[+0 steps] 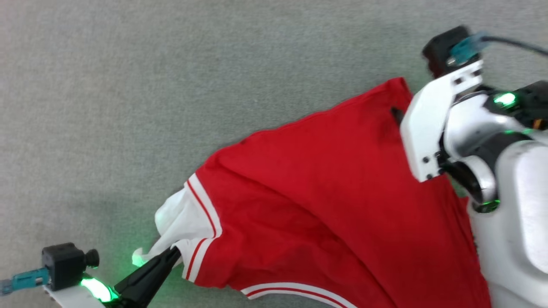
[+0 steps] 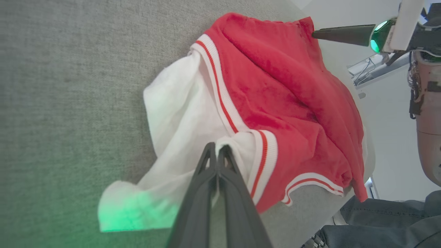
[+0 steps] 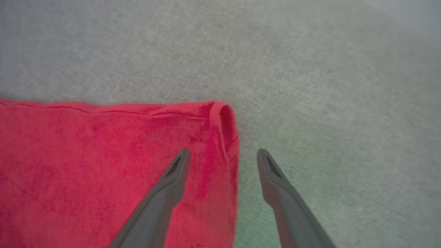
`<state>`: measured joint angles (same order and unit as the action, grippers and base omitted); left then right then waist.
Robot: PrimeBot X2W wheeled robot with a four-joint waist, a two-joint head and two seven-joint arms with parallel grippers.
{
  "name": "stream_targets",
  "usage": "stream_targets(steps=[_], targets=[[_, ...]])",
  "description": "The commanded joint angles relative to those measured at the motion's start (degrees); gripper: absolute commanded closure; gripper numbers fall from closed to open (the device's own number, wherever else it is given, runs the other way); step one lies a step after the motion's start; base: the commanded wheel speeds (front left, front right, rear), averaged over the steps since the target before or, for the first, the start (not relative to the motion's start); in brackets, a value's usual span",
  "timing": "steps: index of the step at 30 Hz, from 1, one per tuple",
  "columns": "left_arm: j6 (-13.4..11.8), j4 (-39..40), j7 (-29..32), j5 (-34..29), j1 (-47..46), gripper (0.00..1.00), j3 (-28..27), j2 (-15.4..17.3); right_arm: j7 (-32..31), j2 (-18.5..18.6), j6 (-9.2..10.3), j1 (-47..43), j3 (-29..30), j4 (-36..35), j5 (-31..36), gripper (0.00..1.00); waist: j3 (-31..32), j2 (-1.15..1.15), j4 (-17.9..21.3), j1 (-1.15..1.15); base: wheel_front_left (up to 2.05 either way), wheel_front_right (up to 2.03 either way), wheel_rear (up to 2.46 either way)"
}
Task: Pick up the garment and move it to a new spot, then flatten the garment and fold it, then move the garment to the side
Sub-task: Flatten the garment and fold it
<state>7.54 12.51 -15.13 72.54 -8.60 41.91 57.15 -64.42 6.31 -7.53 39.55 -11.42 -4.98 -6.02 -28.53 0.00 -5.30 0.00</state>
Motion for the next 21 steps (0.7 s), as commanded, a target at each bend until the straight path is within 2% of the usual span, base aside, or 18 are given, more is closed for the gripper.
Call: stream_targets(steps=[1,4,6,7,8,14,19,21], targets=[[-0.1,-0.1,0.1,0.2,-0.9,1.00,0.3,-0.5,0.2,0.0,0.09,0.1,-0.5,1.5,-0.5,0.00,-1.3,0.00,-1.4,0.00,0.00,0.00,0.00],[-0.1,-0.2,0.1,0.8,-2.0,1.00,1.0,-0.6,-1.2,1.4,0.09,-0.8,-2.1,5.0,-0.4,0.00,-1.3,0.00,-1.8,0.00,0.00,0.00,0.00],[-0.1,-0.1,0.1,1.4,-2.4,1.00,1.0,-0.7,-1.8,1.8,0.08,-1.6,-2.3,6.4,-0.7,0.64,-1.2,0.00,-1.8,0.00,0.00,0.00,0.00],[-0.1,-0.1,0.1,1.6,-2.4,1.00,1.0,-0.7,-1.8,1.6,0.08,-1.9,-2.2,6.6,-1.1,0.87,-1.2,0.00,-1.7,0.00,0.00,0.00,0.00],[-0.1,0.0,0.0,1.9,-2.5,1.00,0.8,-0.6,-1.6,1.1,0.09,-2.3,-1.3,6.8,-1.3,1.00,-1.1,0.00,-1.7,0.00,0.00,0.00,0.00],[-0.1,-2.0,0.0,2.7,-3.0,1.00,-0.1,0.9,2.6,-2.0,0.09,-1.8,3.0,5.8,-3.2,1.00,-0.8,0.00,-0.6,0.00,0.00,0.00,0.00],[-0.1,-4.0,0.0,4.3,-7.9,1.00,-2.9,2.9,7.3,-3.2,0.09,3.8,6.5,5.7,-5.5,1.00,-0.8,0.00,0.5,0.00,0.00,0.00,0.00],[-0.1,-4.9,0.0,5.1,-11.0,1.00,-4.5,3.9,10.1,-3.2,0.09,6.4,9.9,6.2,-6.4,1.00,-0.9,0.00,1.0,0.00,0.00,0.00,0.00]])
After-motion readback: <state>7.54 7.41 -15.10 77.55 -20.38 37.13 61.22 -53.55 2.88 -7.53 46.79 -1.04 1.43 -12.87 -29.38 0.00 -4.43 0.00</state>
